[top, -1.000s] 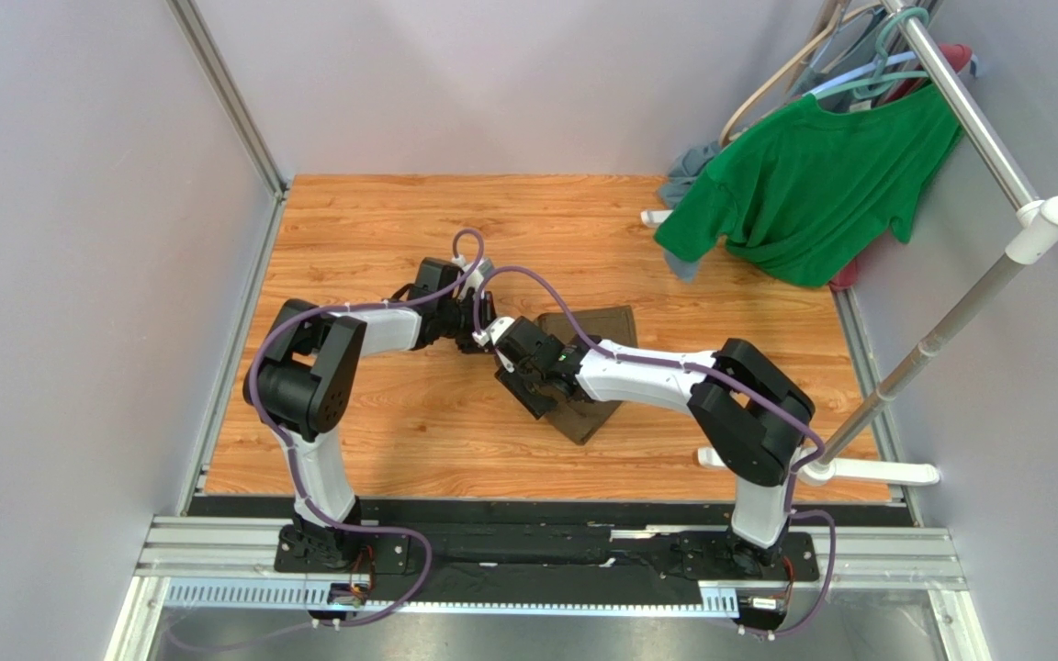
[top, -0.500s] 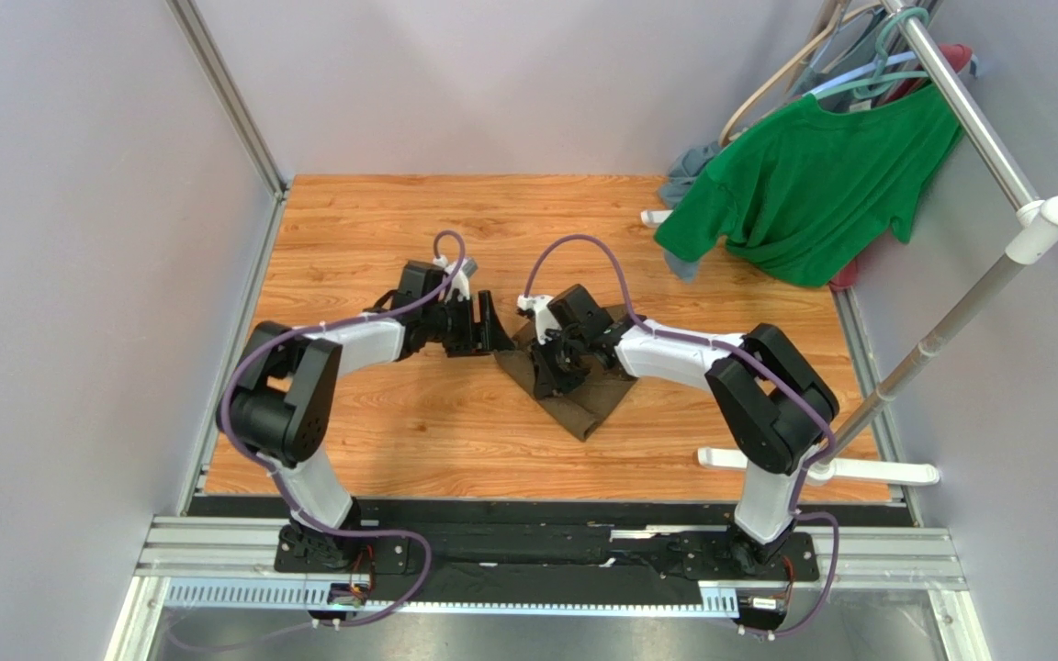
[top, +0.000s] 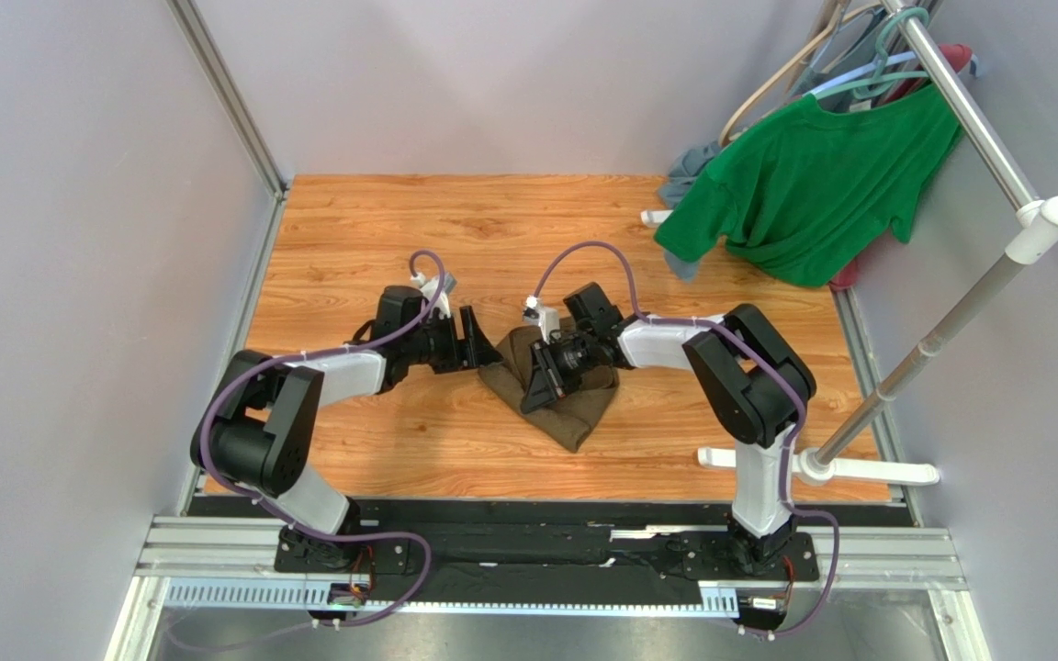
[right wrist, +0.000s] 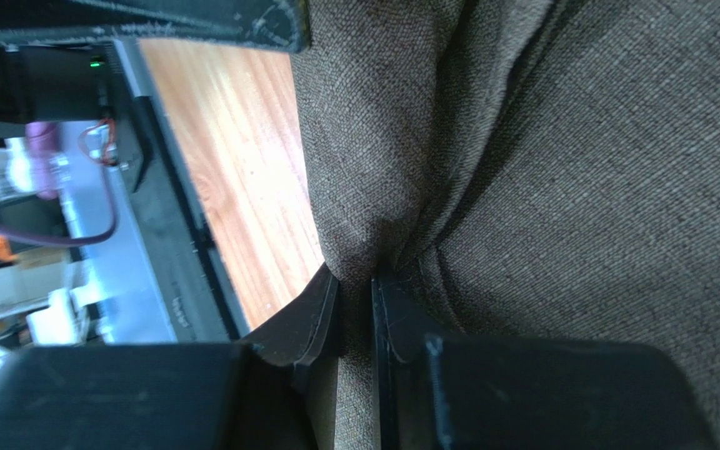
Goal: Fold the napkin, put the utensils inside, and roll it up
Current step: Roll the napkin with the utensil
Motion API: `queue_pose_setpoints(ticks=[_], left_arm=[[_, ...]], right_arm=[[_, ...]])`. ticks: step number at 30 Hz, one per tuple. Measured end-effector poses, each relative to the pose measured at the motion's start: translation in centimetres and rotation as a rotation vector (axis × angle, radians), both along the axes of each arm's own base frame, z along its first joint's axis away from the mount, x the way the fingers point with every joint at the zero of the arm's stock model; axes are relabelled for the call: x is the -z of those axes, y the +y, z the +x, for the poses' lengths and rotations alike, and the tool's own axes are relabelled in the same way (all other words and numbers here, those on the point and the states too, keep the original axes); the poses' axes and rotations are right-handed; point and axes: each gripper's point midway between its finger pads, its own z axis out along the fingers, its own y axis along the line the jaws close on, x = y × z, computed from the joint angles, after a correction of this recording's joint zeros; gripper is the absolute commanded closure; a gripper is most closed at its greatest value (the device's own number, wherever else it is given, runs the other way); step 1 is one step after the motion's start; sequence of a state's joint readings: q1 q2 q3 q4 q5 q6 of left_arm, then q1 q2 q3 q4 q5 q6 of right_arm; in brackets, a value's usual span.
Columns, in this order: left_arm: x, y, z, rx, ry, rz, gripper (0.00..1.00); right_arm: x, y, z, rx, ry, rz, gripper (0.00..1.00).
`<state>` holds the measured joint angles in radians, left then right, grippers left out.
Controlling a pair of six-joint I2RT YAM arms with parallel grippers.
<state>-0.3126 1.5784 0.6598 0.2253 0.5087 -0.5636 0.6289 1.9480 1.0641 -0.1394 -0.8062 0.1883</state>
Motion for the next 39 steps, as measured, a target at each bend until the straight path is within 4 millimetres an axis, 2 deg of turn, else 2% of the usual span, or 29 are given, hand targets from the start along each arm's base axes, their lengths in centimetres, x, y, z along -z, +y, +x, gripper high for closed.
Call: queue_pose_setpoints(ticks=[8, 14, 16, 21, 23, 24, 27, 28, 30, 31, 34, 39], left_arm=[[0.0, -0.2, -0.2, 0.011, -0.042, -0.027, 0.32], [0.1, -0.3, -0.1, 0.013, -0.055, -0.034, 0.41], [0.2, -0.3, 0.0, 0.016, -0.056, -0.035, 0.51], [1.1, -0.5, -0.1, 0.022, -0.034, -0.037, 0.65], [1.4, -0.6, -0.2, 0.028, -0.029, -0.04, 0.76], [1.5, -0.6, -0.2, 0.03, -0.026, -0.04, 0.85], [1.5, -0.7, -0.3, 0.04, -0.025, -0.046, 1.0], [1.4, -0.8, -0.2, 0.043, -0.025, -0.047, 1.0], [1.4, -0.8, -0.2, 0.046, -0.018, -0.046, 1.0], [1.4, -0.9, -0.1, 0.048, -0.011, -0.043, 1.0], [1.3, -1.0, 0.3, 0.051, 0.011, -0.029, 1.0], [1.5, -1.2, 0.9, 0.06, 0.049, -0.011, 1.0]], right_arm=[[0.0, -0.1, 0.1, -0.019, 0.101, 0.065, 1.0], [0.1, -0.2, 0.3, -0.03, 0.163, 0.089, 1.0], [0.1, -0.2, 0.3, -0.031, 0.174, 0.089, 1.0], [0.1, -0.2, 0.3, -0.032, 0.184, 0.082, 0.98], [0.1, -0.2, 0.4, -0.033, 0.188, 0.078, 0.94], [0.1, -0.2, 0.4, -0.034, 0.189, 0.076, 0.92], [0.1, -0.3, 0.5, -0.033, 0.189, 0.065, 0.78], [0.1, -0.3, 0.5, -0.033, 0.189, 0.061, 0.69], [0.1, -0.4, 0.6, -0.027, 0.187, 0.045, 0.61], [0.2, -0.5, 0.7, -0.022, 0.183, 0.033, 0.51], [-0.5, -0.6, 1.0, -0.008, 0.168, 0.006, 0.45], [-2.4, -1.5, 2.9, 0.046, 0.043, -0.086, 0.42]])
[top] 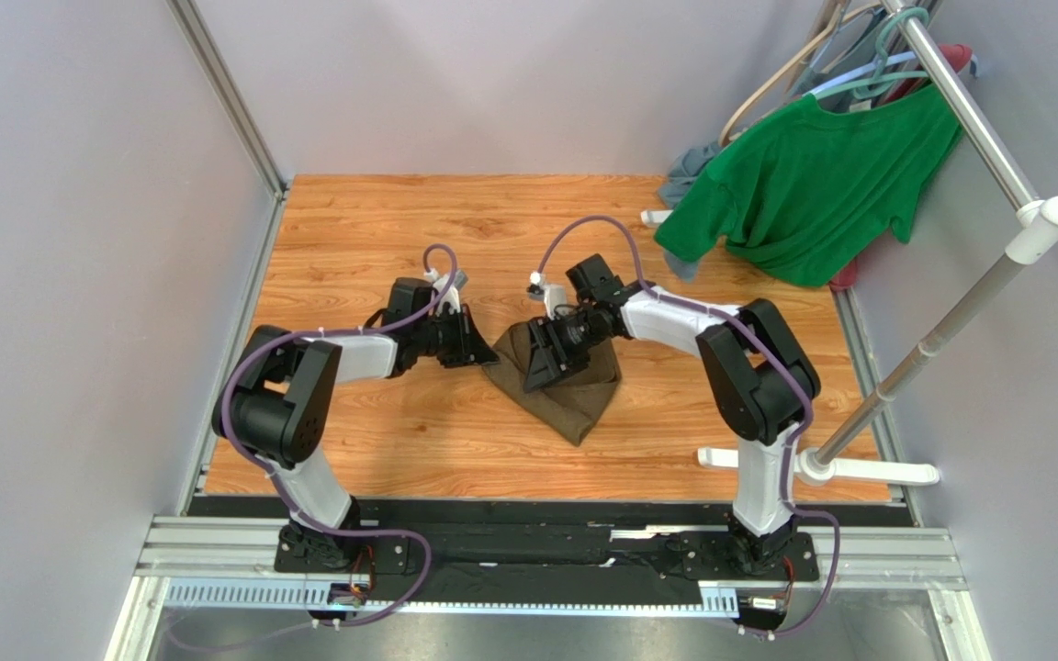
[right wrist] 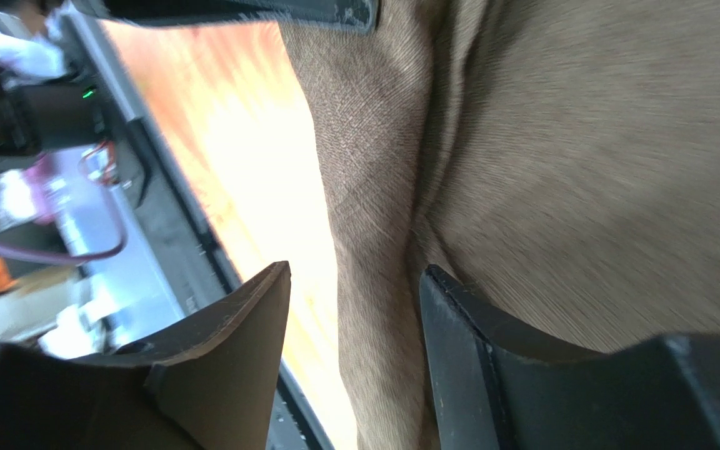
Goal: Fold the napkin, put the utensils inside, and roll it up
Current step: Roll the napkin with the utensil
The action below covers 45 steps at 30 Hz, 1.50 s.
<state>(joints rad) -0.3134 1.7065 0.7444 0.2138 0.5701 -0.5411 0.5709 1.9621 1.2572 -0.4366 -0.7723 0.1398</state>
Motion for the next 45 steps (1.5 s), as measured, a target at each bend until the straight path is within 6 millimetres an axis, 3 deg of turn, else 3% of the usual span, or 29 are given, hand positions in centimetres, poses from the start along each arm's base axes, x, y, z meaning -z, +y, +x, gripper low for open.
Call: queue_pose_setpoints(ticks=[8, 13, 19, 30, 38, 41, 43, 45], left_arm=[[0.5, -0.3, -0.1, 0.02, 0.05, 0.001, 1.0], [0.5, -0.3, 0.0, 0.02, 0.068, 0.006, 1.0], [0.6, -0.4, 0.0, 0.02, 0.089, 0.013, 1.0], [0.6, -0.4, 0.0, 0.021, 0.097, 0.014, 1.0], [0.5, -0.4, 0.1, 0.022, 0.102, 0.016, 1.0], [0.5, -0.4, 0.1, 0.022, 0.102, 0.015, 1.0], [0.5, -0.4, 0.1, 0.023, 0.102, 0.014, 0.96], [0.5, -0.5, 0.1, 0.024, 0.101, 0.012, 0.77]], right_arm=[[-3.7, -1.2, 1.8, 0.065, -0.279, -0.152, 0.42], [-4.8, 1.1, -0.4, 0.009, -0.514, -0.249, 0.42], [-3.0, 2.5, -3.0, -0.067, -0.667, -0.353, 0.42], [1.1, 1.6, -2.0, -0.089, -0.722, -0.483, 0.49], [2.4, 1.5, -1.9, -0.09, -0.731, -0.491, 0.54], [2.7, 1.4, -1.7, -0.084, -0.737, -0.498, 0.63], [2.8, 1.3, -1.6, -0.078, -0.742, -0.502, 0.71], [2.8, 1.2, -1.4, -0.067, -0.747, -0.506, 0.77]])
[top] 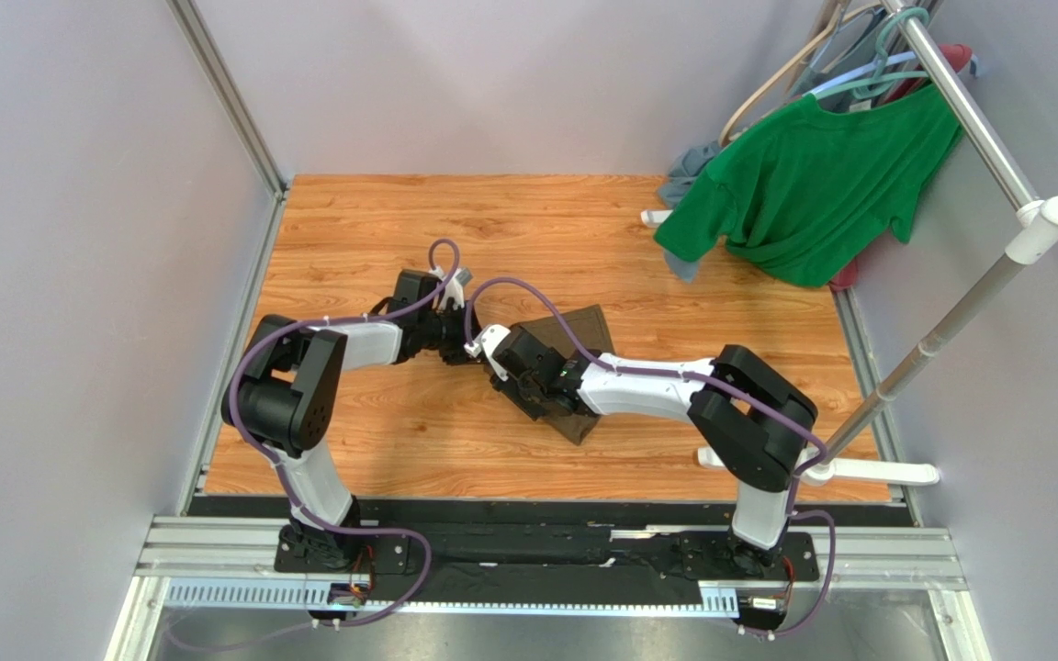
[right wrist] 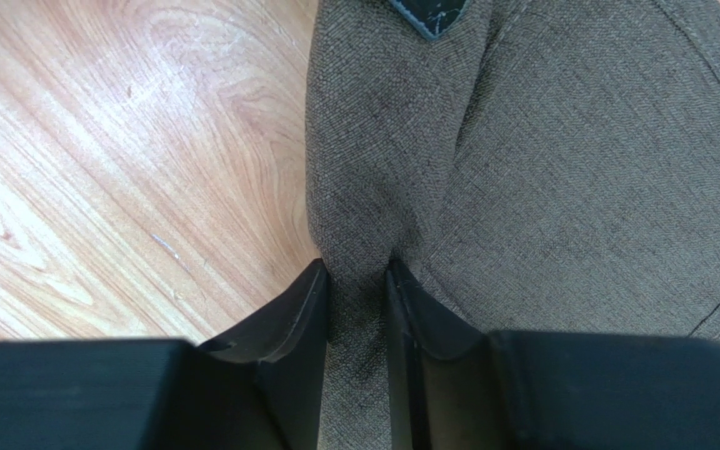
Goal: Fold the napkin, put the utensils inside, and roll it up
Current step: Roll the napkin with the utensil
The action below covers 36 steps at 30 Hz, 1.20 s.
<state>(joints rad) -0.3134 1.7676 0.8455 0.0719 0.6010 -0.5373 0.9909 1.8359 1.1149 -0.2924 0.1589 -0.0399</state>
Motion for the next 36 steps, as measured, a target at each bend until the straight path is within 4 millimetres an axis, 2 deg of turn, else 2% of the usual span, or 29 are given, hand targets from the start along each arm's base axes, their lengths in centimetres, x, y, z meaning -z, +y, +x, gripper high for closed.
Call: queue_pose_setpoints(ticks=[1, 2, 4, 5, 6, 13, 16, 20, 24, 32, 36], left_arm=[[0.0, 0.0, 0.0, -0.003, 0.002, -0.001, 0.68], [-0.1, 0.0, 0.1, -0.004, -0.001, -0.002, 0.52], [-0.3, 0.2, 0.2, -0.013, -0.008, -0.001, 0.4], [-0.5, 0.4, 0.2, -0.026, -0.008, -0.004, 0.29], [-0.7, 0.6, 0.2, -0.035, -0.013, -0.002, 0.27], [-3.0, 3.4, 0.1, -0.146, -0.09, 0.021, 0.24], [-3.4, 4.0, -0.3, -0.165, -0.133, 0.021, 0.26], [-2.9, 4.0, -1.3, -0.145, -0.159, 0.004, 0.27], [-2.6, 3.6, -2.2, -0.099, -0.173, -0.025, 0.3], [-3.5, 2.6, -2.1, -0.034, -0.241, -0.081, 0.36], [-2.5, 2.4, -2.1, -0.021, -0.228, -0.082, 0.36]], right_arm=[[0.0, -0.1, 0.2, 0.006, 0.0, 0.003, 0.79], [0.1, -0.1, 0.2, 0.011, 0.003, 0.008, 0.82], [0.0, -0.1, 0.3, 0.023, 0.018, 0.035, 0.83], [-0.1, -0.1, 0.4, 0.029, 0.032, 0.054, 0.84], [-0.1, -0.2, 0.4, 0.032, 0.051, 0.078, 0.84], [-0.5, -0.1, 0.1, 0.016, 0.213, 0.223, 0.89], [-0.7, 0.0, -0.8, -0.005, 0.306, 0.275, 0.89], [-0.8, 0.3, -2.1, -0.04, 0.43, 0.33, 0.91], [-0.9, 0.6, -2.3, -0.057, 0.537, 0.382, 0.93], [-0.8, 0.8, -1.9, -0.072, 0.711, 0.476, 0.96], [-0.9, 1.0, -1.8, -0.085, 0.764, 0.506, 0.97]])
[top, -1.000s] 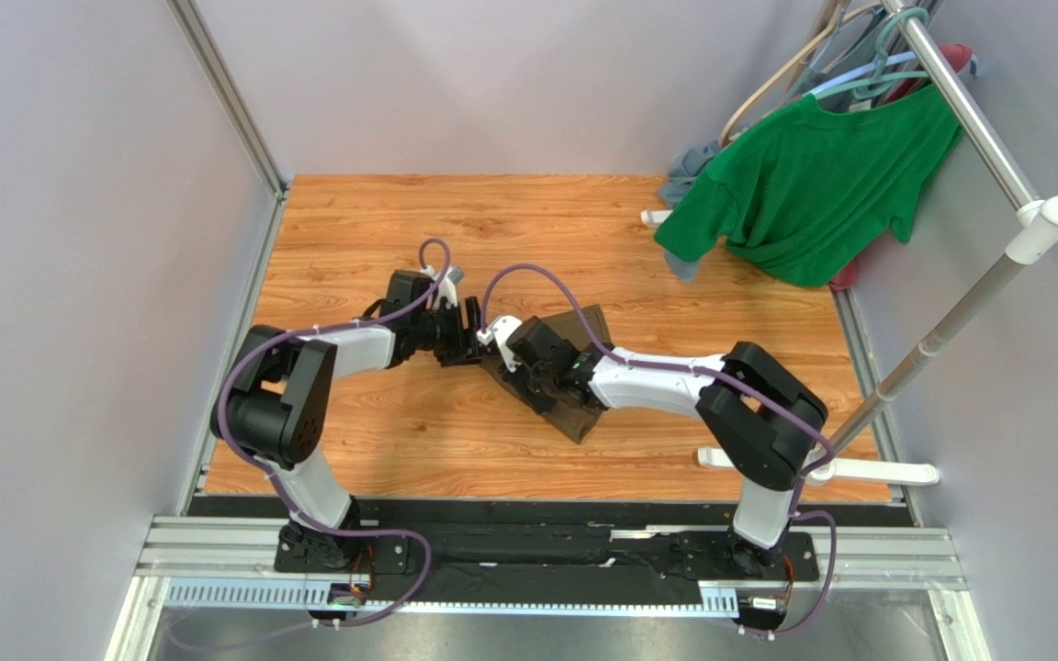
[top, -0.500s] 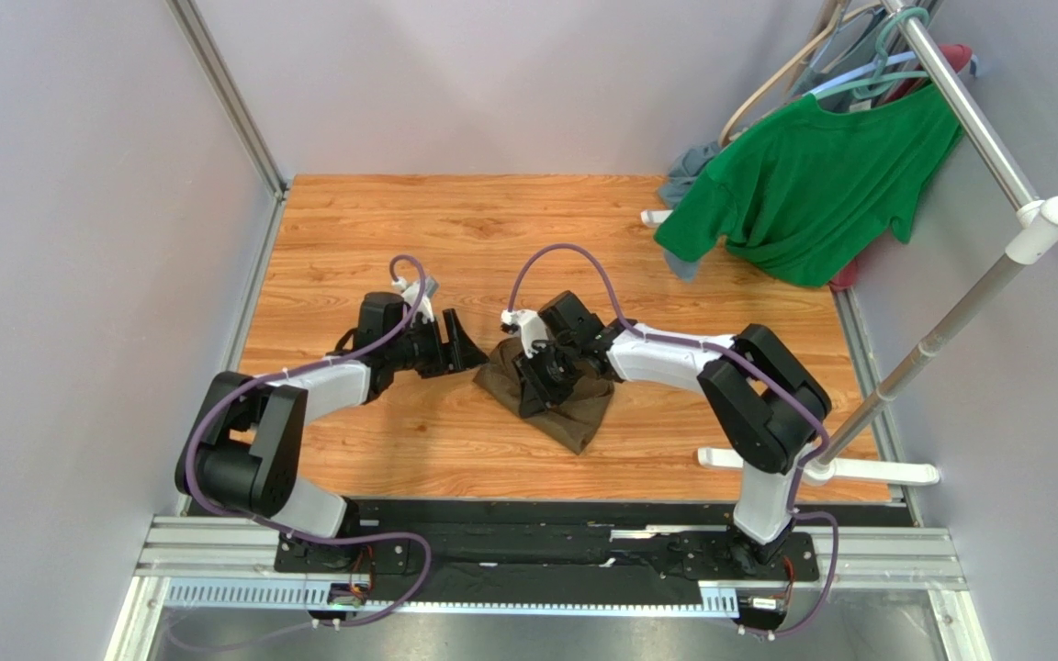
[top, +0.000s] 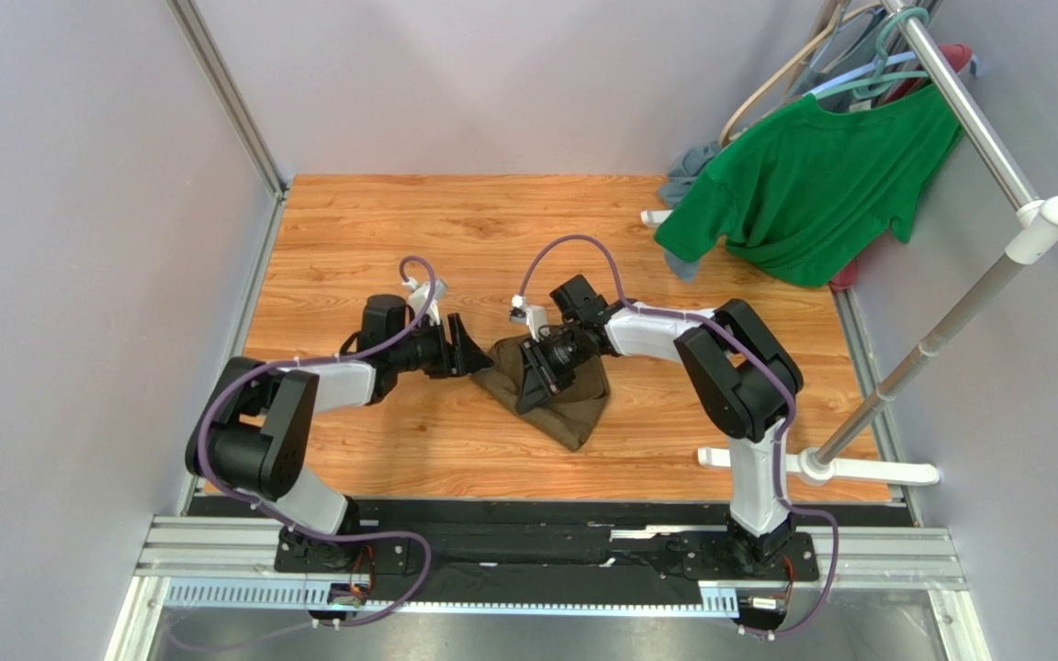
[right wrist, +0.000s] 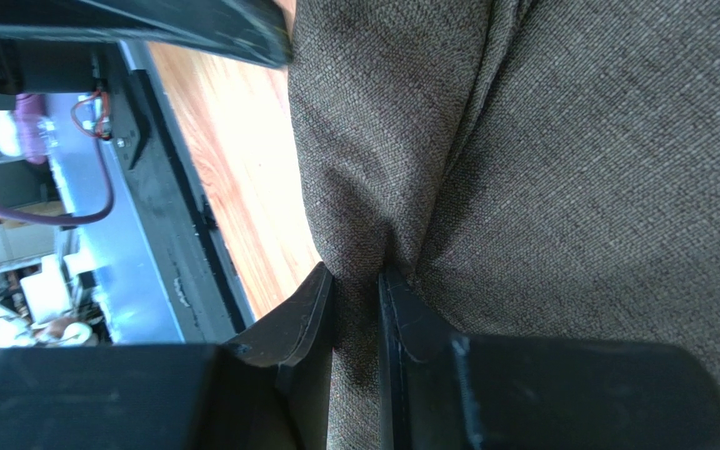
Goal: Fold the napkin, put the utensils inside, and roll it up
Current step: Roll the napkin with the utensil
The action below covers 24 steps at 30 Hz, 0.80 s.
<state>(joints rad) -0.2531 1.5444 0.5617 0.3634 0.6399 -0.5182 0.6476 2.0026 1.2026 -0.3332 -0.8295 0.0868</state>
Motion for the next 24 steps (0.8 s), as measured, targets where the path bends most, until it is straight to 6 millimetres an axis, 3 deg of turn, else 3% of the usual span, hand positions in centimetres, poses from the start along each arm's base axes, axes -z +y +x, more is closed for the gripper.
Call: queue_pose_setpoints(ticks=[8, 11, 12, 15, 16, 17, 21, 24], left_arm=[[1.8, -0.4, 0.0, 0.016, 0.049, 0.009, 0.45], [1.9, -0.9, 0.3, 0.026, 0.048, 0.009, 0.7], [1.9, -1.0, 0.4, 0.024, 0.053, 0.008, 0.83], [2.2, -1.0, 0.6, 0.019, 0.066, 0.016, 1.0], [2.3, -0.9, 0.6, 0.017, 0.076, 0.023, 1.0], [2.4, -0.8, 0.7, 0.013, 0.084, 0.028, 1.0], [2.4, -0.7, 0.9, -0.002, 0.125, 0.056, 1.0], [2.2, -0.6, 1.3, -0.014, 0.154, 0.077, 1.0]], right_arm=[[0.1, 0.2, 0.1, -0.02, 0.073, 0.05, 0.98], [0.0, 0.1, 0.1, -0.022, 0.079, 0.056, 0.95], [0.0, 0.1, 0.1, -0.023, 0.079, 0.056, 0.93], [0.0, 0.1, 0.1, -0.022, 0.08, 0.056, 0.72], [0.0, 0.1, 0.1, -0.021, 0.08, 0.055, 0.59], [0.0, 0.1, 0.2, -0.019, 0.078, 0.052, 0.53], [-0.5, -0.3, 0.6, 0.006, 0.046, 0.015, 0.46], [-2.1, -1.0, 1.6, 0.052, -0.042, -0.032, 0.44]])
